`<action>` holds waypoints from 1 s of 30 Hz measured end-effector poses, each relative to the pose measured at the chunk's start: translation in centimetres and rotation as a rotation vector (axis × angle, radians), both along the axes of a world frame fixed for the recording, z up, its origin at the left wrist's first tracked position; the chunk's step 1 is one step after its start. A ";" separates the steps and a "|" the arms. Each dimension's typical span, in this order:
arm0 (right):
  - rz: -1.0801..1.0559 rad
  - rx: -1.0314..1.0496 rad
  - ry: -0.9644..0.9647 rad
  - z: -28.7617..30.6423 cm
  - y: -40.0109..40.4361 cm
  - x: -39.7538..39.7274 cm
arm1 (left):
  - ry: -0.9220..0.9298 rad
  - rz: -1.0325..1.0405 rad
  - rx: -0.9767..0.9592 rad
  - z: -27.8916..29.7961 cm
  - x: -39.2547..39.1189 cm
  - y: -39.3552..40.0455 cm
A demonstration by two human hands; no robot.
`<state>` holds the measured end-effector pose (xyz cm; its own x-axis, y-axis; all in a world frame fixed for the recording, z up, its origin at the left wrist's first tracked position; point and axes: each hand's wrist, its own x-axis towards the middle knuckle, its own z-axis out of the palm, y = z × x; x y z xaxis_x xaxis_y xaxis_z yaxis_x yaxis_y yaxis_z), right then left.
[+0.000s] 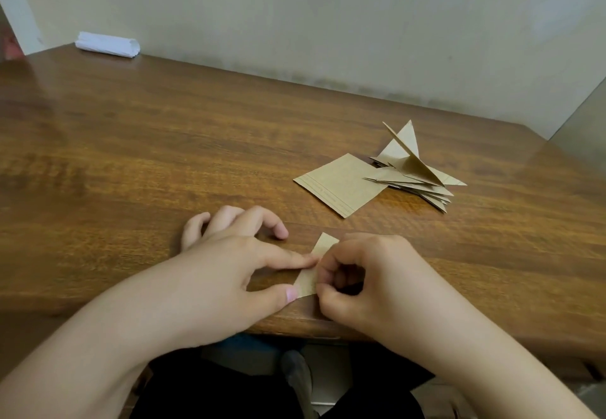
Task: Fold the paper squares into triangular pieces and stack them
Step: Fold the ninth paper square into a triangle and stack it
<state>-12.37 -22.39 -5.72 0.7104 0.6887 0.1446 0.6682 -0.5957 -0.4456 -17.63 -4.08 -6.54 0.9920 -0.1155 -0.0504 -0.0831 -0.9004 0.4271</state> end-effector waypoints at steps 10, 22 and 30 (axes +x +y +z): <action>-0.177 -0.007 0.051 0.4 -2.8 0.9 | 0.010 -0.007 0.047 -0.2 0.1 0.1; -0.290 -0.070 0.075 0.8 -5.1 2.3 | -0.015 -0.018 0.035 -0.5 0.1 0.3; -0.339 -0.052 0.068 1.6 -4.7 2.6 | -0.025 0.000 0.038 -0.7 0.1 0.3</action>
<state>-9.76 -27.13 -4.10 0.9068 0.4172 0.0600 0.3983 -0.8018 -0.4456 -17.49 -3.77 -7.19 0.9930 -0.1144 -0.0303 -0.0936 -0.9158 0.3906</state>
